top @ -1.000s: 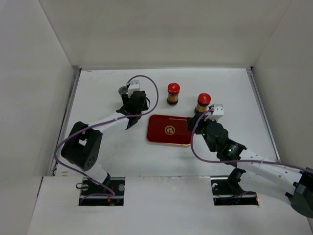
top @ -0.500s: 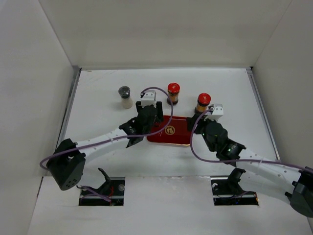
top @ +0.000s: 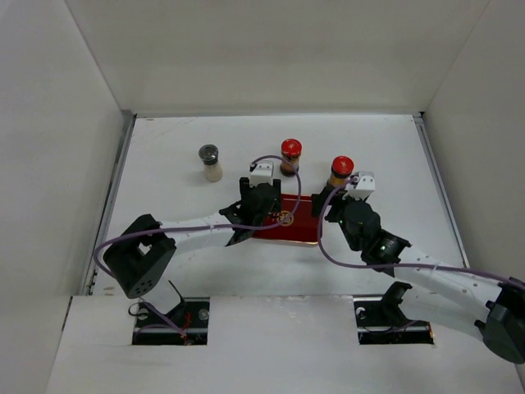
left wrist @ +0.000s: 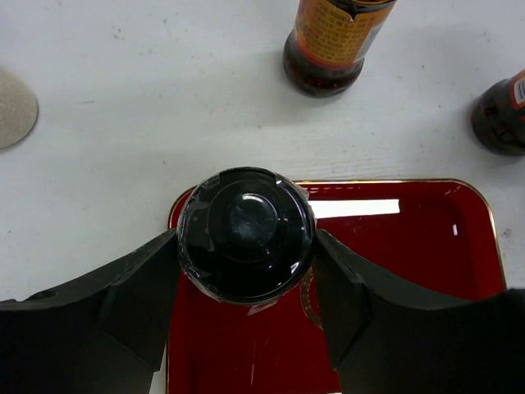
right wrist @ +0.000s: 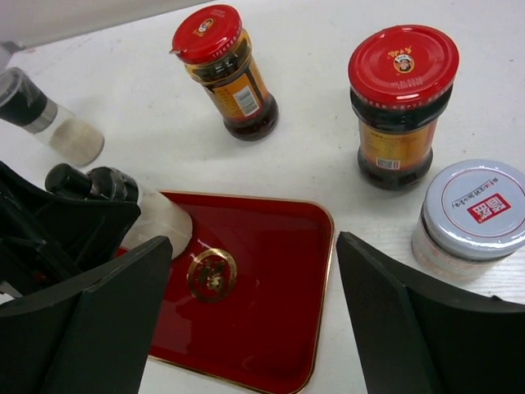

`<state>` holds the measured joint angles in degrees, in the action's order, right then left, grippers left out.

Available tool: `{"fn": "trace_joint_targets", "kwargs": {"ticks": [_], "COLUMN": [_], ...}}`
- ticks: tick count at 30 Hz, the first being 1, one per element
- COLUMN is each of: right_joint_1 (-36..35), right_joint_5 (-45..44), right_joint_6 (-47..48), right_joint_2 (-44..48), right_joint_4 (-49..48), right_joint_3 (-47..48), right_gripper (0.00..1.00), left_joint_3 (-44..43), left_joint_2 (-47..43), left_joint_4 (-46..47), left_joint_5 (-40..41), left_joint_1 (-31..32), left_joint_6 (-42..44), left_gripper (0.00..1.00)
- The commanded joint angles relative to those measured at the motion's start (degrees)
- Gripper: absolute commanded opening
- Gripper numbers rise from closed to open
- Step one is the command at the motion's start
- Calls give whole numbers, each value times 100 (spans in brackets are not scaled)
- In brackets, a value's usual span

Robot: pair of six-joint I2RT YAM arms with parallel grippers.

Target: Organize the condiment bottles

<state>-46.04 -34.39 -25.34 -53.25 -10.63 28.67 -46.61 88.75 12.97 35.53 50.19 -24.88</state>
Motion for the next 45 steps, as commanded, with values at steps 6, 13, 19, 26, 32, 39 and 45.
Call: {"fn": "trace_joint_targets", "kwargs": {"ticks": [6,13,19,26,32,39,45], "right_joint_1": [652,1409,1831,2077,2270,2271,1771], "right_joint_5": [-173,-261,195,547,811,768,416], "right_joint_6": [143,556,662,680,636,574,618], "right_joint_2": [-747,-1643,-2434,-3225,-3797,-3869,-2789], "right_joint_4": [359,931,1221,1274,1195,1239,1178], "right_joint_3": [1157,2072,2547,2925,3355,3488,3172], "right_gripper": [99,100,100,100,88,56,53], "left_joint_3": [-41,485,1627,2472,2499,2534,2569], "left_joint_2": [-191,-1472,-2966,-3803,-3733,-3786,-3839], "left_joint_4": [698,785,1268,1788,1823,1832,1832], "left_joint_5": [358,288,279,279,244,244,244], "left_joint_1": [100,188,214,-102,-102,-146,-199], "left_joint_6": [142,168,107,63,54,54,54], "left_gripper": [85,96,96,96,96,96,96]}}
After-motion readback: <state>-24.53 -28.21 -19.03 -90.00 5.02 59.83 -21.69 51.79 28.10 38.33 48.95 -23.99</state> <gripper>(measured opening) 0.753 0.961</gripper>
